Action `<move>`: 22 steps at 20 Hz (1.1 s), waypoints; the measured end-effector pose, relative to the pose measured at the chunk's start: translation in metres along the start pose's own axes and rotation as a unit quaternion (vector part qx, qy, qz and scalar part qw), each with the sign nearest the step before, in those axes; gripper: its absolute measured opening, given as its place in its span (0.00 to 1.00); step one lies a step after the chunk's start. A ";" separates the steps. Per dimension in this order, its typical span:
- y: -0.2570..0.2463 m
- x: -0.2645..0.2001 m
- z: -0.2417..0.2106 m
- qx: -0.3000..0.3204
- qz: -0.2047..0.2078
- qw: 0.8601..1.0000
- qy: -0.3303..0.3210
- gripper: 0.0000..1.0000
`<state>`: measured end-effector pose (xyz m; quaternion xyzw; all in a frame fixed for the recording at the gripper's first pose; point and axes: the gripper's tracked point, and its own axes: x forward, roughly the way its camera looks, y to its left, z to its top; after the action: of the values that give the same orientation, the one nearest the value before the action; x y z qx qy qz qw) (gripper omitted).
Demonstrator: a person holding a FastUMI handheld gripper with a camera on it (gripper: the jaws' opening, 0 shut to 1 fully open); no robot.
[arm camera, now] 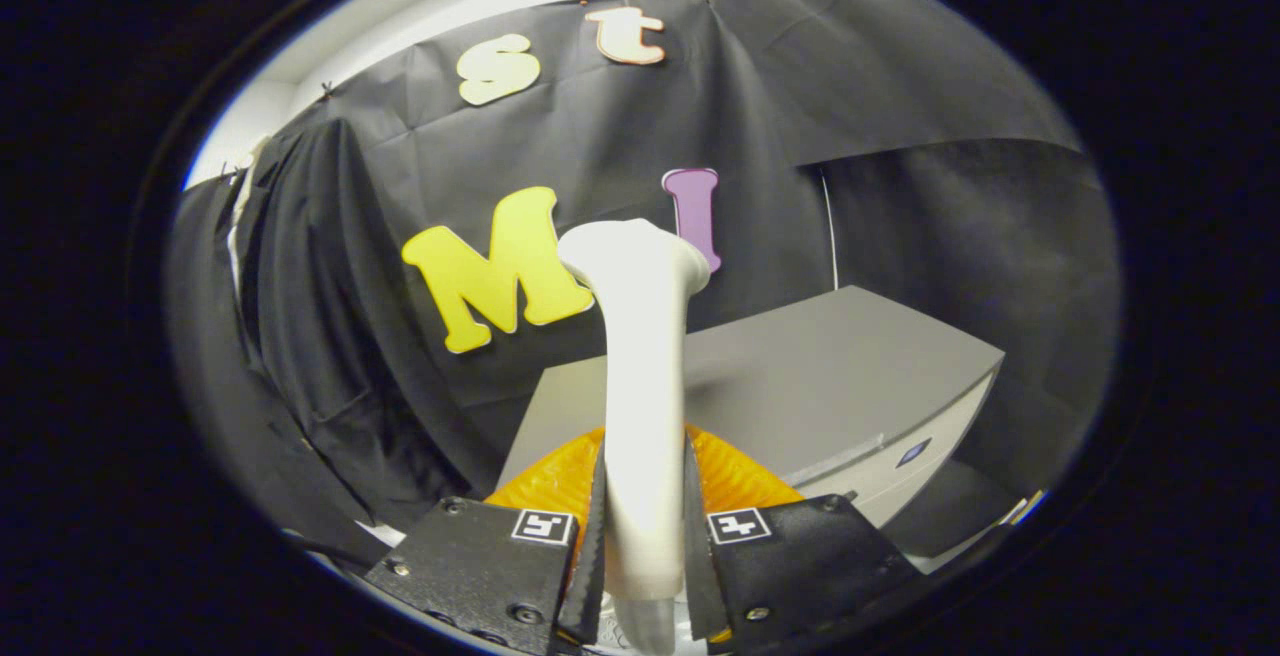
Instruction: Iron the clothes twice with a garment steamer, once on the left side and once on the right side.
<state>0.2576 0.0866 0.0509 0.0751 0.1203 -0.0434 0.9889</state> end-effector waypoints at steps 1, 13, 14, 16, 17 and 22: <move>0.008 -0.010 -0.005 0.001 0.001 1.000 -0.004 0.36; 0.098 -0.108 -0.055 -0.023 0.013 0.998 -0.056 0.36; 0.104 -0.114 -0.056 -0.025 0.013 0.998 -0.062 0.36; 0.120 -0.123 -0.056 -0.029 0.015 0.997 -0.073 0.36; 0.127 -0.127 -0.055 -0.034 0.016 0.996 -0.079 0.36; 0.166 -0.139 -0.041 -0.057 0.034 0.991 -0.116 0.36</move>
<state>0.1310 0.2659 0.0684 0.0176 0.0046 -0.0109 0.9998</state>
